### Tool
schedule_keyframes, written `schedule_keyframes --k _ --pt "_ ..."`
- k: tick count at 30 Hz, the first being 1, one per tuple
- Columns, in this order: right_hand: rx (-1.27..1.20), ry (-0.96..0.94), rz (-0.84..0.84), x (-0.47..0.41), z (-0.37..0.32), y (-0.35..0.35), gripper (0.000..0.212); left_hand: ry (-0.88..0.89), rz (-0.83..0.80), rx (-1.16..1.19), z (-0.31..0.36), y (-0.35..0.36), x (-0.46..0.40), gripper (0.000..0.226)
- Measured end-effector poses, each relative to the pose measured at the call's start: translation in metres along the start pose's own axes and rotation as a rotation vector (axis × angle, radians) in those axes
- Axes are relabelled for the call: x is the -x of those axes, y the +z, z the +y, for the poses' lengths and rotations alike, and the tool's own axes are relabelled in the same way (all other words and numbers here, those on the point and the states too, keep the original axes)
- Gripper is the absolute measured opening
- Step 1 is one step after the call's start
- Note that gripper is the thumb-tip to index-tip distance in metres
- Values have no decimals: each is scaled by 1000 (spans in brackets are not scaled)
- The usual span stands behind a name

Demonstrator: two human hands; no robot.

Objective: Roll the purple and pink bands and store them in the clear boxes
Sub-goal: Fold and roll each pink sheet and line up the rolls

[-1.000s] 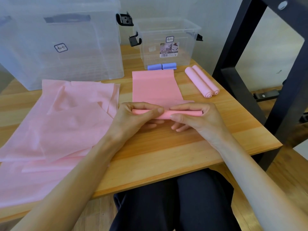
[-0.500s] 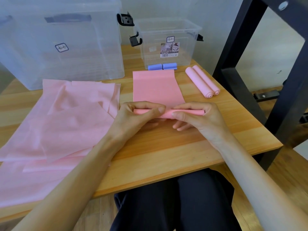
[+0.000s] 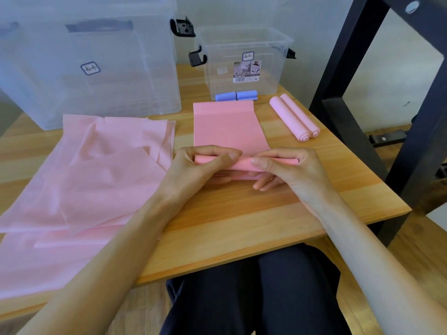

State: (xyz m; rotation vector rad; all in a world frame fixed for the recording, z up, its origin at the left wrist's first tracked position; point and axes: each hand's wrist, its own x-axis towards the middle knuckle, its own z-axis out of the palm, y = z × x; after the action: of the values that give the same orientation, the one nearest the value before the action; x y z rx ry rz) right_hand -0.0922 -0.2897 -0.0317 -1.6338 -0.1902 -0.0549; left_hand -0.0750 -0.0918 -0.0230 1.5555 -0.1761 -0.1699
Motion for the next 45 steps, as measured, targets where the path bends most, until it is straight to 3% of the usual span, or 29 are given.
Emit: schedule_keyframes --k 12,18,24,29,34,39,45 --pt "-3 -21 -18 -1 0 0 23 -25 -7 -5 1 -1 0 15" --pt "14 -14 15 0 1 1 18 26 -18 -25 0 -1 1 26" --pt "0 -4 -31 1 -2 1 27 -39 -6 10 1 -1 1 14" --pt "8 15 -4 1 -2 0 19 23 -16 -18 2 -1 2 26" --pt "12 23 -10 1 -2 1 22 53 2 -36 1 0 3 18" --pt "6 -10 -22 1 -2 1 29 -25 15 -7 2 0 2 13" --pt "11 -14 -1 1 -1 1 16 -2 7 14 4 0 2 26"
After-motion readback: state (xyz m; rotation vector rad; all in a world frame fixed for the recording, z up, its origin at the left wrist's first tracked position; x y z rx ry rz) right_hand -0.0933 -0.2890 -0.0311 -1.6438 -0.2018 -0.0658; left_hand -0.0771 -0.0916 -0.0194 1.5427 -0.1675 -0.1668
